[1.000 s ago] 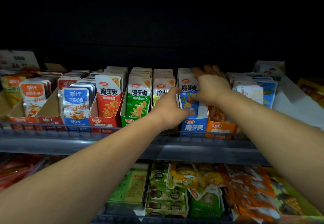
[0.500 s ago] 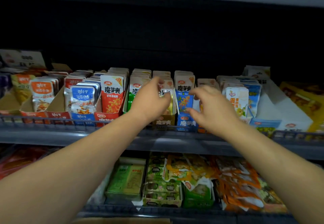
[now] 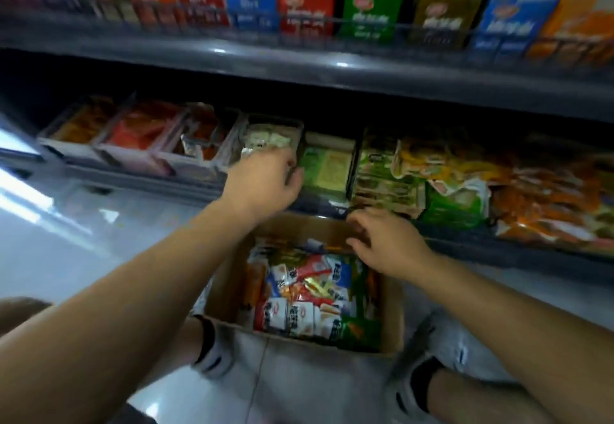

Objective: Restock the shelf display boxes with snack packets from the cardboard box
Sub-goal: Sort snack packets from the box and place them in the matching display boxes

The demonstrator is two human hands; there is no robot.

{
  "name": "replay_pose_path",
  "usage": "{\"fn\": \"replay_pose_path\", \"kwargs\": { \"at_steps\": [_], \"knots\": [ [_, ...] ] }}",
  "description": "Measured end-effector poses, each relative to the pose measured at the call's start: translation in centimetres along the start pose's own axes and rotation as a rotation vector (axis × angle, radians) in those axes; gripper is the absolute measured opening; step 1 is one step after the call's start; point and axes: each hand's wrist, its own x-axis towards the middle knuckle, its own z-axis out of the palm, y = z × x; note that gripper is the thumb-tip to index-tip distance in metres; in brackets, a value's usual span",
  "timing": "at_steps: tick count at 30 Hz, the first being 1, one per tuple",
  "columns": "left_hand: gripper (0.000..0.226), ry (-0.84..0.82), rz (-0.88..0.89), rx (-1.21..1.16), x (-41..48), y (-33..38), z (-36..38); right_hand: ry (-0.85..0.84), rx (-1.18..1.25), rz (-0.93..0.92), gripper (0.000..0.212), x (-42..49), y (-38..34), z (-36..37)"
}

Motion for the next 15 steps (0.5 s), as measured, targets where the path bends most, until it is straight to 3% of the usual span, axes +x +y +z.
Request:
{"fn": "replay_pose_path", "kwargs": {
  "at_steps": [5,9,12,15],
  "knots": [
    [0.024,-0.374,-0.098,0.171,-4.2,-4.7,8.1,-0.27,0.016,0.108,0.041,0.7,1.0,10.5],
    [0.02,-0.582,-0.223,0.164,-6.5,-7.9,13.3,-0.425,0.061,0.218,0.046,1.4,2.3,16.5],
    [0.016,-0.689,-0.3,0.095,-7.7,-9.4,16.5,-0.462,0.069,0.283,0.05,2.7,3.4,19.0],
    [0.029,-0.714,-0.387,0.019,-8.6,-10.2,18.7,-0.468,0.108,0.306,0.06,4.2,4.2,20.3]
  ]
}}
